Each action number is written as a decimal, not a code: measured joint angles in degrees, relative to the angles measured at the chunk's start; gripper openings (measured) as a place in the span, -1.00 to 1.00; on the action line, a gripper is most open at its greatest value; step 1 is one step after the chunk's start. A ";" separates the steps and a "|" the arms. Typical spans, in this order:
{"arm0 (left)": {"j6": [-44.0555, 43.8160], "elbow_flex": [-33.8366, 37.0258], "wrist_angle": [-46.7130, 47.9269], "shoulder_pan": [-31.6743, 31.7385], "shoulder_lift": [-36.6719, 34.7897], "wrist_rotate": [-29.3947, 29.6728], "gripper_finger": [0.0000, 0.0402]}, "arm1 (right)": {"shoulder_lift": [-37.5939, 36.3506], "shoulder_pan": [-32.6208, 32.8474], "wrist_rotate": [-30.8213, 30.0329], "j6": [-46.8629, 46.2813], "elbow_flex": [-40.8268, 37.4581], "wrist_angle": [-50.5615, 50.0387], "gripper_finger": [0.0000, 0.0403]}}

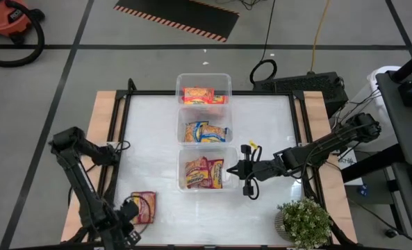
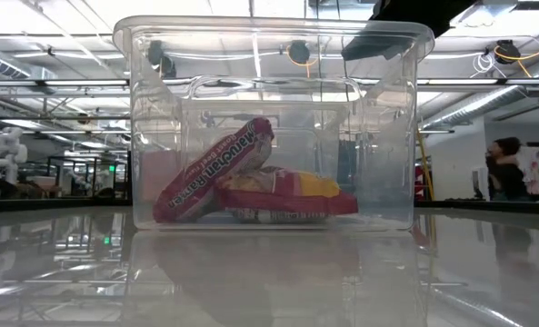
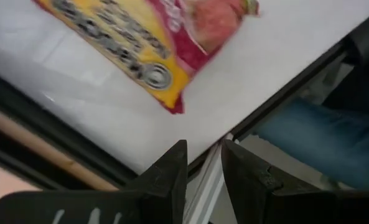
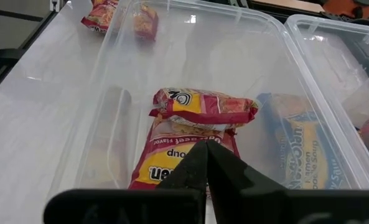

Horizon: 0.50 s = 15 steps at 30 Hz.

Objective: Sort Maruchan noodles
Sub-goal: Put the red noodle pack into the bottom transparent bin

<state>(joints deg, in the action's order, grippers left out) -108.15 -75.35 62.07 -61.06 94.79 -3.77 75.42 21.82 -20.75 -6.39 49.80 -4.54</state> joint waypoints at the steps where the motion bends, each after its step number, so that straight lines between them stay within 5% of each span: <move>1: 0.22 0.00 -1.15 -0.09 0.99 -0.77 -0.48 | 0.00 0.00 0.00 0.00 0.00 0.02 -0.99; 8: 0.29 0.00 -4.82 -0.15 6.33 -5.07 -0.44 | 0.00 0.00 0.01 1.23 0.00 2.58 -0.99; 15: -0.23 0.00 -4.85 -0.11 9.16 -4.60 -0.12 | 0.00 0.02 0.04 2.30 0.00 3.45 -0.99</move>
<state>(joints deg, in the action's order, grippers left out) -108.38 -75.35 57.22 -61.17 103.95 -8.37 75.42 21.85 -20.71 -4.09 49.80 -1.08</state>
